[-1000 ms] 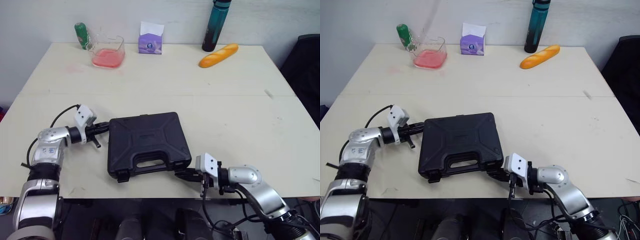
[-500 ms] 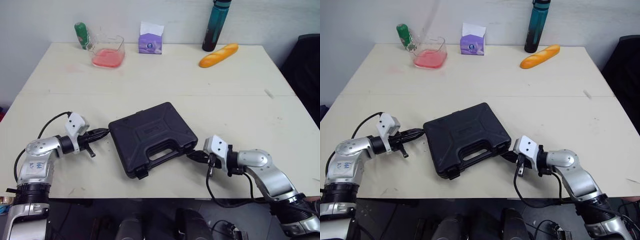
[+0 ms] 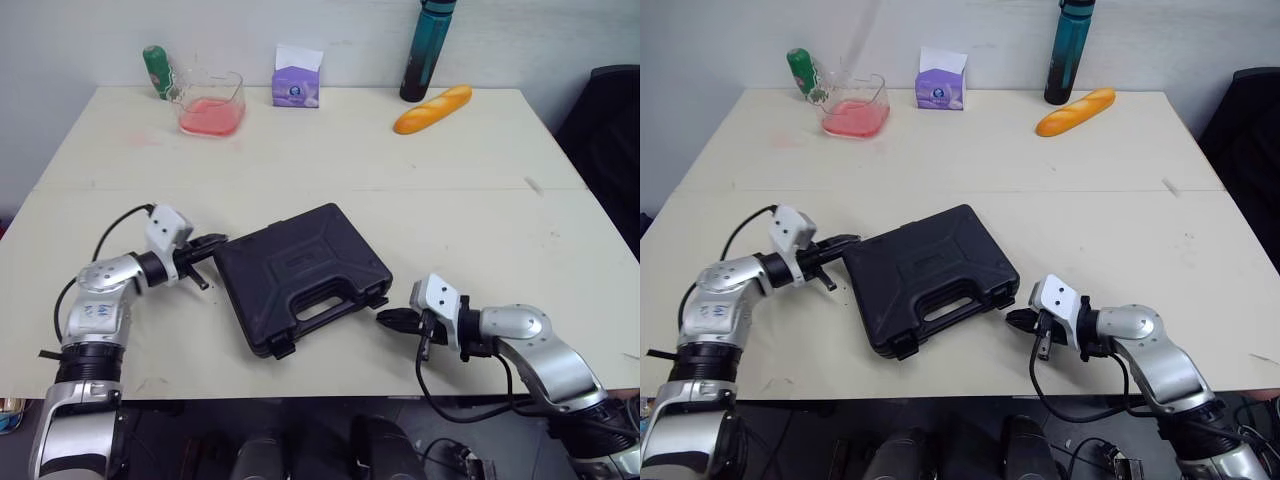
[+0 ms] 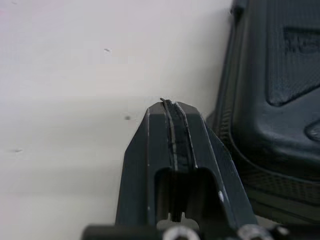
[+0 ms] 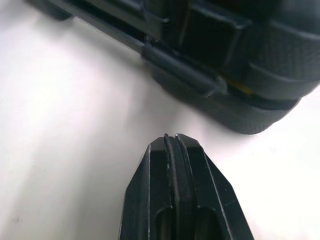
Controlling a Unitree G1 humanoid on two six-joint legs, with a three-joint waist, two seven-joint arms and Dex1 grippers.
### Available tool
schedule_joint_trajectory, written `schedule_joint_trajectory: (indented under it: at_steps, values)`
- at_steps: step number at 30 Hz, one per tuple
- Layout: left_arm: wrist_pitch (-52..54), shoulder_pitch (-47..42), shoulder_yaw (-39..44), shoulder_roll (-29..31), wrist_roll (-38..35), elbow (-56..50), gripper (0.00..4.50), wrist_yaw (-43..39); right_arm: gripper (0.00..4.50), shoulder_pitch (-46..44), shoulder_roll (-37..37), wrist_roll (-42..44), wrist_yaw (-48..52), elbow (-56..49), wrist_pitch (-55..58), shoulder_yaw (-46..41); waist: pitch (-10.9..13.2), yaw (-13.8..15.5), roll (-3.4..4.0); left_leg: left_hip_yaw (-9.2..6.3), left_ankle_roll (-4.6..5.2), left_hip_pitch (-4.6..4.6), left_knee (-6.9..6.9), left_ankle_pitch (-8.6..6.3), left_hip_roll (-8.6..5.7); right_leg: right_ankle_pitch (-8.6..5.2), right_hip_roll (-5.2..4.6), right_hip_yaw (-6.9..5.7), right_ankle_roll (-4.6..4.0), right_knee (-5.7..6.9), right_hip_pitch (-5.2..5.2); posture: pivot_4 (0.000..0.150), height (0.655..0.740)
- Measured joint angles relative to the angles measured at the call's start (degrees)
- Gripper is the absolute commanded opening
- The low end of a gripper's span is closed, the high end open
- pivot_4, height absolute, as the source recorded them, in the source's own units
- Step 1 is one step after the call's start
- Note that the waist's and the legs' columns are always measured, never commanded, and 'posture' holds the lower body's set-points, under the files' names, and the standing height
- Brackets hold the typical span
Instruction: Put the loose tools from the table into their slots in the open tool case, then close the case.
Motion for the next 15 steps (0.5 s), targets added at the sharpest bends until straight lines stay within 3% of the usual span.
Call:
schedule_joint_trajectory:
  at_steps: [5,15]
  values:
    - [-1.7,0.3,-0.6,0.2,-0.2,1.1,0.00,-3.1,0.07,-2.3,2.2,-2.5,-1.5,4.1,-4.0,0.2,0.0,0.0,0.00,0.02,0.03,-0.01,0.01,-0.01,-0.03,0.01,-0.08,0.03,0.01,-0.02,0.01,0.150,0.7400]
    - [-0.4,9.2,0.9,1.4,-2.3,-9.2,0.00,-5.8,0.07,-5.4,4.6,-2.8,-1.8,10.9,-7.6,-0.7,0.0,-0.2,0.01,0.03,0.03,0.03,0.02,-0.02,0.30,0.01,-0.05,0.05,0.01,0.00,0.01,0.150,0.7400]
